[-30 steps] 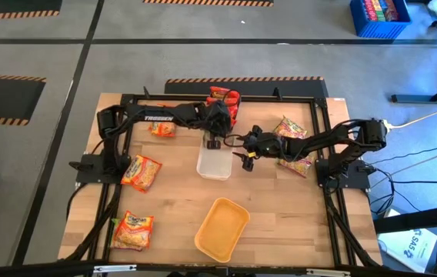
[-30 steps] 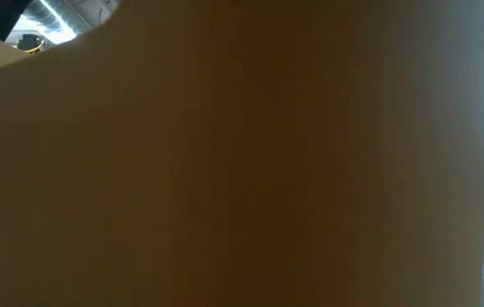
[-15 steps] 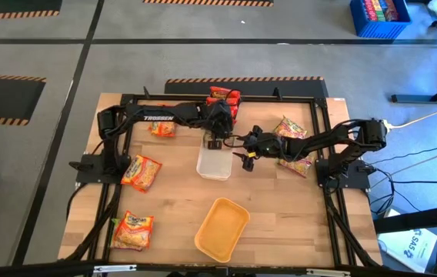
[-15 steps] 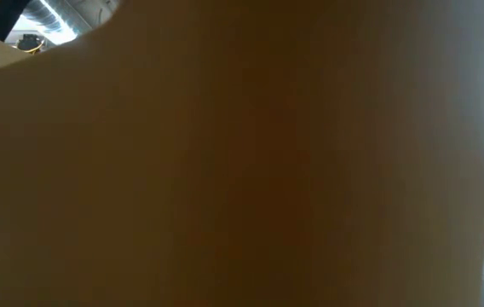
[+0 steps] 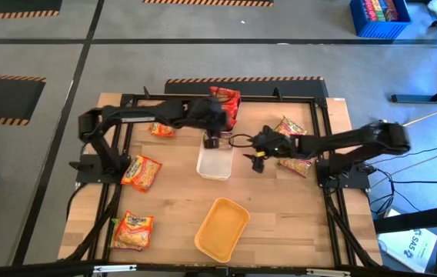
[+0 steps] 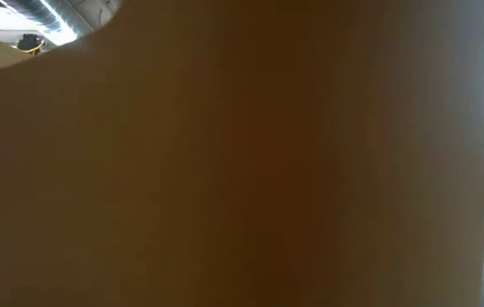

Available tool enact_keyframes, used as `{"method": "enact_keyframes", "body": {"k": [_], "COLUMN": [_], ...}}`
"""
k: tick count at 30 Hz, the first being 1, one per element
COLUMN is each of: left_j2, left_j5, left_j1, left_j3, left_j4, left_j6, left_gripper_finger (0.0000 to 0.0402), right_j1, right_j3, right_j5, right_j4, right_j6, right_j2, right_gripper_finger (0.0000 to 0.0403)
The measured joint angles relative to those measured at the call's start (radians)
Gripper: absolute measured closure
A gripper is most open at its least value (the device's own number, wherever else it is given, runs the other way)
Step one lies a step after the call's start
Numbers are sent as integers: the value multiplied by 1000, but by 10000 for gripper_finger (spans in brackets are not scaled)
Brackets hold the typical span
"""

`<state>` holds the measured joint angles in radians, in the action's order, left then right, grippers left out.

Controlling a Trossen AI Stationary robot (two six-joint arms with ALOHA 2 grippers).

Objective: Sort Maruchan noodles
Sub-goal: Put the green noodle pack into the white bin

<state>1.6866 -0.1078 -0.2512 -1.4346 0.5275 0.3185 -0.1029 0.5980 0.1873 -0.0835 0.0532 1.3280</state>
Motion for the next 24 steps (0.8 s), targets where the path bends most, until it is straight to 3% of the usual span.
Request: {"method": "enact_keyframes", "body": {"k": [8,13,18,24], "left_j2": [-215,-262,-267,-267], "left_j5": [23,22,21,-5], "left_j1": [83,171,254,363], "left_j3": [370,495,534,542], "left_j4": [-280,-394,-415,-416], "left_j6": [-163,-283,-391,-514], "left_gripper_finger": [295,295,295,295], "right_j1": [31,31,31,31], "right_j3": [0,0,-5,-5], "right_j5": [-4,-15,-13,-34], "right_j4": [605,939,1131,1108], "right_j6": [395,720,881,882], "right_j2": [-352,-492,-474,-324], "right_gripper_finger": [118,118,118,133]}}
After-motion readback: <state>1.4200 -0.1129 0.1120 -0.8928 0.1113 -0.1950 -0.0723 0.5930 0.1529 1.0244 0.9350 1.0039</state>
